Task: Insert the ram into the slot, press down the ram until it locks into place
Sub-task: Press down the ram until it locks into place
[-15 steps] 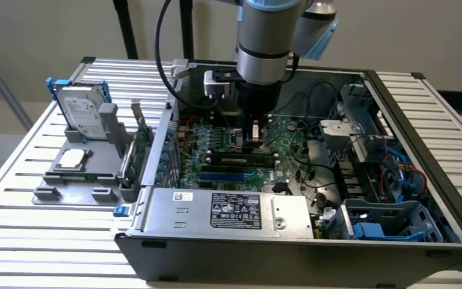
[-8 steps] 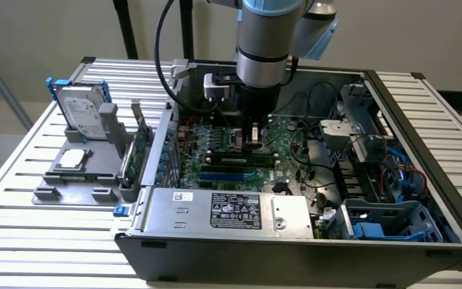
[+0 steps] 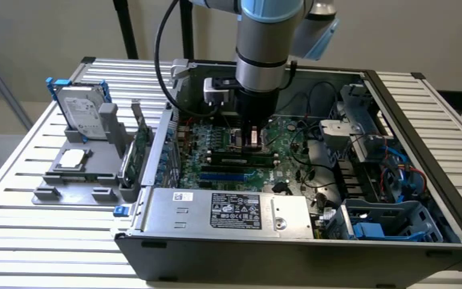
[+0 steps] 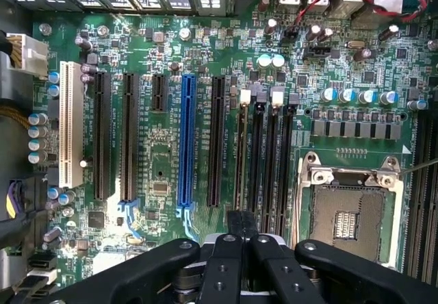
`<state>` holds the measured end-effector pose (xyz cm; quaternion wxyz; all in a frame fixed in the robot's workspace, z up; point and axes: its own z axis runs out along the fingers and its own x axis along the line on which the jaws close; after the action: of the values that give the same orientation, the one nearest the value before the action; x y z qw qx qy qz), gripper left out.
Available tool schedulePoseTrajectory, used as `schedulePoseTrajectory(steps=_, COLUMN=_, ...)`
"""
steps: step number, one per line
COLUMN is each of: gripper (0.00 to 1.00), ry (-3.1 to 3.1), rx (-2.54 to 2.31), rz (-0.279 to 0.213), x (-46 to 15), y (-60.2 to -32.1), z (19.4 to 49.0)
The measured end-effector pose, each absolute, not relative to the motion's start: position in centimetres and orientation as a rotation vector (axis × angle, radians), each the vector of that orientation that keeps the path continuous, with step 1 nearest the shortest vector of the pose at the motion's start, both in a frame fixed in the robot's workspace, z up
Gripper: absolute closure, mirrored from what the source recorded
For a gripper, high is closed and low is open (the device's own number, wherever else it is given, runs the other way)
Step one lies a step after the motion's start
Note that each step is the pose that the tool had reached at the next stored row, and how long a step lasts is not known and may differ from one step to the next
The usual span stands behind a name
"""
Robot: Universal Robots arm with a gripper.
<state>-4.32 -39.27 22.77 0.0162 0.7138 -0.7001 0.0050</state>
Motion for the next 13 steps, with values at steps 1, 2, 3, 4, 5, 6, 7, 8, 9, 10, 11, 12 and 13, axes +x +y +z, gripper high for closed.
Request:
schedulePoseTrajectory(steps=1, gripper=0.89, ry=-2.177, rx=2.220, rz=0.016, x=-4.3, y=-39.3, z=22.7)
schedulePoseTrajectory(steps=2, gripper=0.89, ry=-2.177, rx=2.220, rz=0.016, x=-4.3, y=-39.3, z=22.6)
schedulePoseTrajectory(steps=3, gripper=0.89, ry=-2.177, rx=2.220, rz=0.016, x=-4.3, y=-39.3, z=22.6)
schedulePoseTrajectory(steps=4, gripper=0.89, ry=-2.178, rx=2.220, rz=0.015, x=-4.3, y=-39.3, z=22.7)
schedulePoseTrajectory(steps=5, gripper=0.89, ry=-2.179, rx=2.221, rz=0.014, x=-4.3, y=-39.3, z=23.1)
schedulePoseTrajectory(steps=6, gripper=0.89, ry=-2.178, rx=2.220, rz=0.015, x=-4.3, y=-39.3, z=23.6)
schedulePoseTrajectory(steps=7, gripper=0.89, ry=-2.178, rx=2.220, rz=0.015, x=-4.3, y=-39.3, z=24.1)
schedulePoseTrajectory(steps=8, gripper=0.89, ry=-2.178, rx=2.220, rz=0.015, x=-4.3, y=-39.3, z=24.5)
schedulePoseTrajectory(steps=9, gripper=0.89, ry=-2.177, rx=2.220, rz=0.015, x=-4.3, y=-39.3, z=25.0)
schedulePoseTrajectory(steps=10, gripper=0.89, ry=-2.178, rx=2.220, rz=0.015, x=-4.3, y=-39.3, z=25.4)
schedulePoseTrajectory(steps=11, gripper=0.89, ry=-2.178, rx=2.220, rz=0.015, x=-4.3, y=-39.3, z=25.8)
schedulePoseTrajectory(steps=12, gripper=0.89, ry=-2.178, rx=2.220, rz=0.015, x=-4.3, y=-39.3, z=25.9)
schedulePoseTrajectory(steps=13, gripper=0.89, ry=-2.178, rx=2.220, rz=0.015, x=-4.3, y=-39.3, z=25.9)
